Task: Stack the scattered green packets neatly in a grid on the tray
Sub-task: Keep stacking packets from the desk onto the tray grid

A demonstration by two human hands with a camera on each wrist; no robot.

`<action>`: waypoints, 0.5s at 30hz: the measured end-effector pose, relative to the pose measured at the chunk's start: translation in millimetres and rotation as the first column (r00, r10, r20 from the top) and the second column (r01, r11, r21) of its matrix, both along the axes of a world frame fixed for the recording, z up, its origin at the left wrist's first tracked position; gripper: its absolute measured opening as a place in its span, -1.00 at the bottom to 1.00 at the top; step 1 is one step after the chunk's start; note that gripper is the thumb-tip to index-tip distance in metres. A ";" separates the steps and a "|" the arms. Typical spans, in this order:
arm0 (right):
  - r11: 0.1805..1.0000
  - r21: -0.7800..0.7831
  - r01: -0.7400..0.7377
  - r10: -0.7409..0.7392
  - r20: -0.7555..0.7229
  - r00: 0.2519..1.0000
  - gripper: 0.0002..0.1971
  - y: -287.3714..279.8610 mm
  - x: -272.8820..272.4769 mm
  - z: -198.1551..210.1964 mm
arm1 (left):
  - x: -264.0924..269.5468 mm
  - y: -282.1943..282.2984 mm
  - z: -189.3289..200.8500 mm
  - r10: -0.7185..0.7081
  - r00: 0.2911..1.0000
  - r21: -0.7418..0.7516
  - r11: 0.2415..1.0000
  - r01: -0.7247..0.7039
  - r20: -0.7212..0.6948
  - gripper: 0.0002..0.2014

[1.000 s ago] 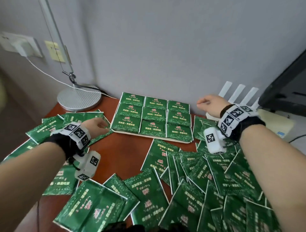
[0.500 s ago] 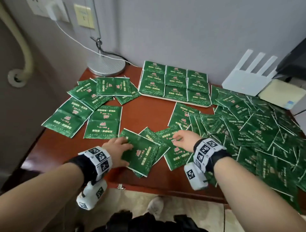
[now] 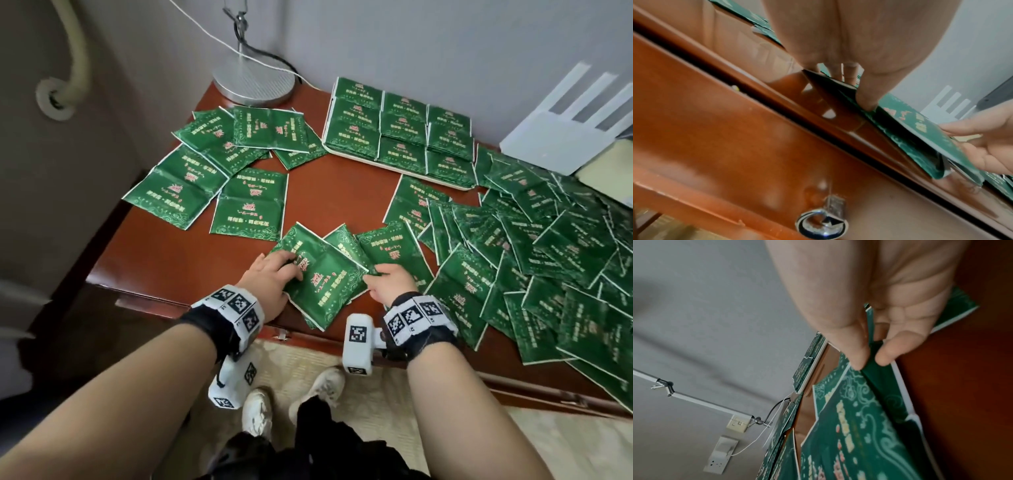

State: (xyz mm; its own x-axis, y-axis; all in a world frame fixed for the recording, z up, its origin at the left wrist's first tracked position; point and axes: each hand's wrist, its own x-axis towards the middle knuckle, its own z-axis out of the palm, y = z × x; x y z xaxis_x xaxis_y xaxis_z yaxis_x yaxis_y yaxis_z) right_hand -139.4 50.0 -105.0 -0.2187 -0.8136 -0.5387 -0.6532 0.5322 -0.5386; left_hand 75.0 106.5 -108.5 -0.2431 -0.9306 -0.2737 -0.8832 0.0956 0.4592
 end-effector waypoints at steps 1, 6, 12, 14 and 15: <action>0.998 0.008 0.057 -0.058 0.069 0.996 -0.54 3.5 0.4 -0.9 | 0.3 0.0 -2.5 0.016 1.000 -0.004 1.000 -0.017 -0.017 -0.55; 0.999 -0.036 -0.024 0.026 0.049 0.998 -0.56 21.6 -2.9 6.5 | 4.5 -5.9 4.5 0.085 0.988 0.177 0.982 -0.061 -0.129 -0.37; 0.949 -0.229 -0.214 0.173 -0.189 0.967 -0.68 1.9 -20.3 48.5 | 32.2 -15.0 28.1 -0.134 0.981 0.162 0.981 0.112 0.137 -0.33; 0.943 -0.267 -0.200 0.144 -0.215 0.966 -0.66 -10.6 -22.6 52.8 | 40.6 -15.8 30.2 -0.092 0.962 0.130 0.990 0.060 0.258 -0.20; 0.952 -0.249 -0.179 0.123 -0.225 0.967 -0.61 -13.0 -21.1 53.5 | 44.2 -13.8 29.0 -0.047 0.955 0.089 0.996 0.022 0.292 -0.15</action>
